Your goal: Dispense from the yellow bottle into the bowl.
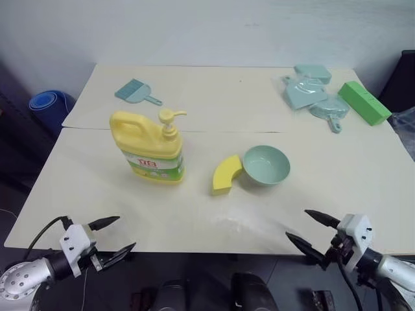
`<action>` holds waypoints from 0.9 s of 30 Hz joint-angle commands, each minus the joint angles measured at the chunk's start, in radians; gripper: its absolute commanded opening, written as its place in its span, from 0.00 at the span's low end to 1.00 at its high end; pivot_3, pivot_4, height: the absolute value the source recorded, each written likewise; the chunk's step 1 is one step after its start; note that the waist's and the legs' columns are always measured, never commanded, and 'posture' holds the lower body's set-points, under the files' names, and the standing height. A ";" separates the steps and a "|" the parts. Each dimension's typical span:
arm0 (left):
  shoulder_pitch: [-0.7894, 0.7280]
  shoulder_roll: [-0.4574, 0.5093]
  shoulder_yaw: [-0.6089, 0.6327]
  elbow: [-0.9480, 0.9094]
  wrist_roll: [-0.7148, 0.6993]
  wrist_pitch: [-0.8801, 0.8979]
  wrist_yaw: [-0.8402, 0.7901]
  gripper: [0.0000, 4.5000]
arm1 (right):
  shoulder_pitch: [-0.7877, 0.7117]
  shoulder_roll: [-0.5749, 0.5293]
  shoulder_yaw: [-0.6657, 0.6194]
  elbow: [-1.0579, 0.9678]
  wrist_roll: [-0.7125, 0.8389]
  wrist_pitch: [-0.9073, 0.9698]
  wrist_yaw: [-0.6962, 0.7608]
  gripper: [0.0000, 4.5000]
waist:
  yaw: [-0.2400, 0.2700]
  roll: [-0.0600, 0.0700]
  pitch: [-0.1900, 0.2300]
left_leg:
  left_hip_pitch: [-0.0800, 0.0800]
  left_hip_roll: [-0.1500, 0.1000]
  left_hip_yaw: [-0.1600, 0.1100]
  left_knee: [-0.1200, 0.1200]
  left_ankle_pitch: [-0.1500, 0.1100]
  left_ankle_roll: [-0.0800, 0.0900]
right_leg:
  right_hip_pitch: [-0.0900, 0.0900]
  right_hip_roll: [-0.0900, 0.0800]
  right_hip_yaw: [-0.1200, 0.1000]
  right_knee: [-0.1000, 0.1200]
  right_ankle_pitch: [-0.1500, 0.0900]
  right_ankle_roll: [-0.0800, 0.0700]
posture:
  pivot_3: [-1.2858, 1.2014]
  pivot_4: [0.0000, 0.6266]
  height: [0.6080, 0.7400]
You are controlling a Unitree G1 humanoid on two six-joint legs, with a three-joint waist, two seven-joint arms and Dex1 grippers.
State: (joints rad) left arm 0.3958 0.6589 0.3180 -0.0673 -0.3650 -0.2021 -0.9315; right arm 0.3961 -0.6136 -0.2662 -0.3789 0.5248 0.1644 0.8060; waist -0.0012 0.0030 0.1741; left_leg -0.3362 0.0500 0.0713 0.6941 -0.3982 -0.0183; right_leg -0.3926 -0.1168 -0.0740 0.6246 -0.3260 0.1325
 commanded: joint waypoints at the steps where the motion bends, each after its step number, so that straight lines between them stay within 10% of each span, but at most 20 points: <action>1: 0.013 -0.003 -0.010 -0.081 -0.033 0.047 -0.001 1.00 | -0.059 0.011 0.048 -0.141 0.108 0.179 -0.099 1.00 | 0.000 0.000 0.000 | 0.000 0.000 0.000 0.000 0.000 0.000 | 0.000 0.000 0.000 0.001 0.000 0.000 | 0.52 0.24 1.00; 14: -0.041 -0.025 -0.086 -0.260 -0.100 0.223 0.006 1.00 | -0.728 0.258 0.309 -0.136 0.245 1.019 -0.780 1.00 | -0.003 0.000 0.000 | -0.002 0.001 -0.007 0.000 0.000 -0.001 | -0.004 0.000 0.001 0.005 0.000 0.000 | 0.52 0.24 1.00; 27: -0.024 -0.054 -0.094 -0.305 -0.097 0.234 0.021 1.00 | -0.968 0.520 0.409 0.127 -0.034 1.085 -0.930 1.00 | -0.029 0.000 -0.001 | -0.019 -0.001 -0.003 0.005 0.001 -0.003 | -0.019 0.000 -0.003 0.013 0.001 -0.001 | 0.52 0.24 1.00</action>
State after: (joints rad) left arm 0.3593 0.6082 0.2187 -0.3411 -0.4510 0.0433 -0.9102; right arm -0.5547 -0.1087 0.1299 -0.2550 0.5074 1.2480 -0.1295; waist -0.0305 0.0035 0.1730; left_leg -0.3547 0.0492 0.0684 0.6993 -0.3973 -0.0209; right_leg -0.4118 -0.1164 -0.0767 0.6372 -0.3250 0.1317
